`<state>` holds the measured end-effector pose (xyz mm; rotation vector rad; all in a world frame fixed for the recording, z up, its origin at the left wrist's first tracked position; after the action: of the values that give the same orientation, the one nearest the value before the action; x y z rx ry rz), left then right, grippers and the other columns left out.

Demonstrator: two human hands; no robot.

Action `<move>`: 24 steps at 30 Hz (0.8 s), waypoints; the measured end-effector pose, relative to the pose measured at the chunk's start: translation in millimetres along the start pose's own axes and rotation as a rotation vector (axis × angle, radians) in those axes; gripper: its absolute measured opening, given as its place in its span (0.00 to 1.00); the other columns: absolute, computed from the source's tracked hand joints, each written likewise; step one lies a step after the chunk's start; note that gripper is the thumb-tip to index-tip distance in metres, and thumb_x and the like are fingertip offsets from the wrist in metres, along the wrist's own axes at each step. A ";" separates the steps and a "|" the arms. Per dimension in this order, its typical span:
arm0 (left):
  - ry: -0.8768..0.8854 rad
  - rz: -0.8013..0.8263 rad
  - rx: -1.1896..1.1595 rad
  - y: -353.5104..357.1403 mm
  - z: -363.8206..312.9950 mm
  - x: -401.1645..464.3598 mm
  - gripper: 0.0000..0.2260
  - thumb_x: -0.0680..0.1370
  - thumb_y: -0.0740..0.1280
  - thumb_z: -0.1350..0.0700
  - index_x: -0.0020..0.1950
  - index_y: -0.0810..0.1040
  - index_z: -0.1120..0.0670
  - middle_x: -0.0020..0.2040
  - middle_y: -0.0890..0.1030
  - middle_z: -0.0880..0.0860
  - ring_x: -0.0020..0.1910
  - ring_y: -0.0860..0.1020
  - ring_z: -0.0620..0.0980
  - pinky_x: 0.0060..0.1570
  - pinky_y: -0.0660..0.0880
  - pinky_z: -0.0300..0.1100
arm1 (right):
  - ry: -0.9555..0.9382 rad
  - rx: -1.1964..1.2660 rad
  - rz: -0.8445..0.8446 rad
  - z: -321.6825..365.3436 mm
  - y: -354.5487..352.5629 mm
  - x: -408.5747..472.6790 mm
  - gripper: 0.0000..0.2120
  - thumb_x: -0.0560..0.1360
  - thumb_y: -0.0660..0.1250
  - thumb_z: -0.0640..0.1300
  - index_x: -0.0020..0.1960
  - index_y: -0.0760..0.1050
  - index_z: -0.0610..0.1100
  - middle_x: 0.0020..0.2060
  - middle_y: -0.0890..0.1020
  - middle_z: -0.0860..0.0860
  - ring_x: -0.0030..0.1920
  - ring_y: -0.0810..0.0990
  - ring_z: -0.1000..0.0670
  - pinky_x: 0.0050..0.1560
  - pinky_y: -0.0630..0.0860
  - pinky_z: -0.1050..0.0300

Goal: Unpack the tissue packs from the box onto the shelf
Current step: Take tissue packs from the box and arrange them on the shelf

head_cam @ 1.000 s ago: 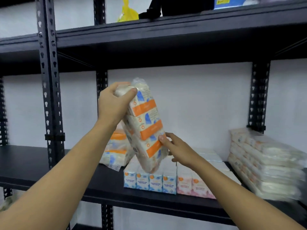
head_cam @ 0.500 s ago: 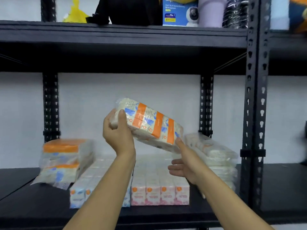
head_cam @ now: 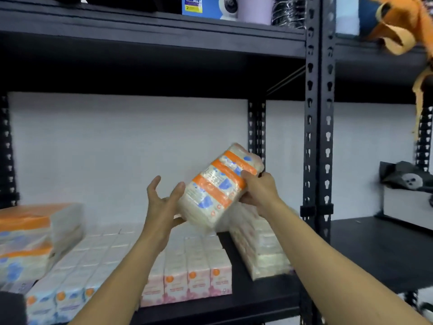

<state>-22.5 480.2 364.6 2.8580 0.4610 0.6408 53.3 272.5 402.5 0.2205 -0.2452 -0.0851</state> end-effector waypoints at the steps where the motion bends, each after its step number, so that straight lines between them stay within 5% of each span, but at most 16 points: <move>1: -0.026 0.048 0.088 3.6 0.9 2.2 0.27 0.77 0.70 0.48 0.72 0.63 0.41 0.53 0.83 0.55 0.51 0.84 0.54 0.48 0.81 0.54 | -0.010 -0.069 -0.020 4.6 -3.0 10.8 0.17 0.73 0.70 0.45 0.59 0.73 0.41 0.51 0.84 0.42 0.46 0.86 0.41 0.38 0.84 0.40; 4: -0.087 0.172 0.221 24.9 2.6 9.9 0.22 0.76 0.72 0.48 0.68 0.71 0.45 0.52 0.85 0.55 0.51 0.85 0.54 0.51 0.82 0.57 | -0.036 -0.242 -0.035 18.7 -12.0 37.6 0.14 0.73 0.71 0.47 0.54 0.75 0.40 0.48 0.85 0.42 0.43 0.86 0.42 0.39 0.84 0.41; 10: -0.156 0.234 0.064 87.0 7.9 32.7 0.13 0.81 0.66 0.51 0.61 0.77 0.58 0.56 0.84 0.58 0.48 0.84 0.56 0.45 0.83 0.56 | -0.128 -0.543 0.030 50.2 -15.6 72.7 0.17 0.72 0.72 0.49 0.56 0.78 0.39 0.48 0.85 0.44 0.44 0.86 0.44 0.48 0.84 0.47; 16: -0.168 0.225 0.022 131.5 31.3 47.0 0.11 0.82 0.63 0.49 0.60 0.75 0.53 0.54 0.83 0.55 0.48 0.83 0.54 0.47 0.81 0.50 | -0.200 -0.884 0.087 68.6 -19.2 94.6 0.05 0.74 0.65 0.38 0.50 0.75 0.43 0.46 0.83 0.45 0.44 0.84 0.46 0.45 0.80 0.52; 20: -0.141 0.240 0.144 141.7 59.3 51.5 0.09 0.81 0.64 0.47 0.54 0.77 0.51 0.51 0.81 0.52 0.46 0.77 0.49 0.50 0.76 0.46 | -0.145 -1.016 0.131 57.5 -19.4 110.5 0.11 0.77 0.60 0.35 0.57 0.75 0.40 0.49 0.83 0.43 0.47 0.85 0.43 0.48 0.82 0.50; 24: -0.114 0.267 0.166 141.6 72.9 56.2 0.10 0.83 0.62 0.49 0.58 0.77 0.51 0.54 0.80 0.47 0.49 0.77 0.42 0.56 0.73 0.45 | -0.103 -1.194 0.162 44.8 -23.6 124.6 0.14 0.75 0.60 0.35 0.58 0.78 0.36 0.50 0.82 0.44 0.47 0.82 0.44 0.45 0.77 0.53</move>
<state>94.7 359.0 354.8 3.1247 0.1199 0.4963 161.2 226.5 468.3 -0.9924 -0.2778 -0.0705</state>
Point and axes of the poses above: each hand's wrist, its own x-axis towards the middle knuckle, its own y-axis out of the palm, z = x × y, the point moved 1 cm from there along x, towards the middle knuckle
